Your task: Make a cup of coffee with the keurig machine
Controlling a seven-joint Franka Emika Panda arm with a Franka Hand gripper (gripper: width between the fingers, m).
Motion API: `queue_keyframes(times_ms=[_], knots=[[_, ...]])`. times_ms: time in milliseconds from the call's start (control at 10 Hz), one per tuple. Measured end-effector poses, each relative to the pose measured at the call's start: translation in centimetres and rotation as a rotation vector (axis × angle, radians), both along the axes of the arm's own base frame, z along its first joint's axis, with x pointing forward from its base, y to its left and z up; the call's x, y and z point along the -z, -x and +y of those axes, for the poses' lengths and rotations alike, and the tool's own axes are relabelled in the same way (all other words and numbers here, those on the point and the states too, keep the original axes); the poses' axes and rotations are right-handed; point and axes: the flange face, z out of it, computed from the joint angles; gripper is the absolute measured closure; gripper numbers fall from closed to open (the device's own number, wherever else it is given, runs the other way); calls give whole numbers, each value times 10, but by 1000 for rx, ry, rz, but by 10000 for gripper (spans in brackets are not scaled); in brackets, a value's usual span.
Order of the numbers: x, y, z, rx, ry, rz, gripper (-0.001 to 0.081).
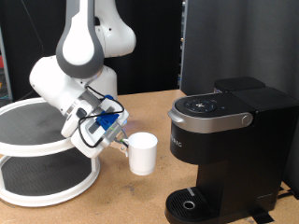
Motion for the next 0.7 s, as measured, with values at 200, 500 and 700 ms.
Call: queue_keyframes(times_ms=[200,500,700], knots=[[3,-7,5,4,0,-1,737],[6,-17,14,7,-4,-2,737],[6,-21,20,6,-7,-5,737]])
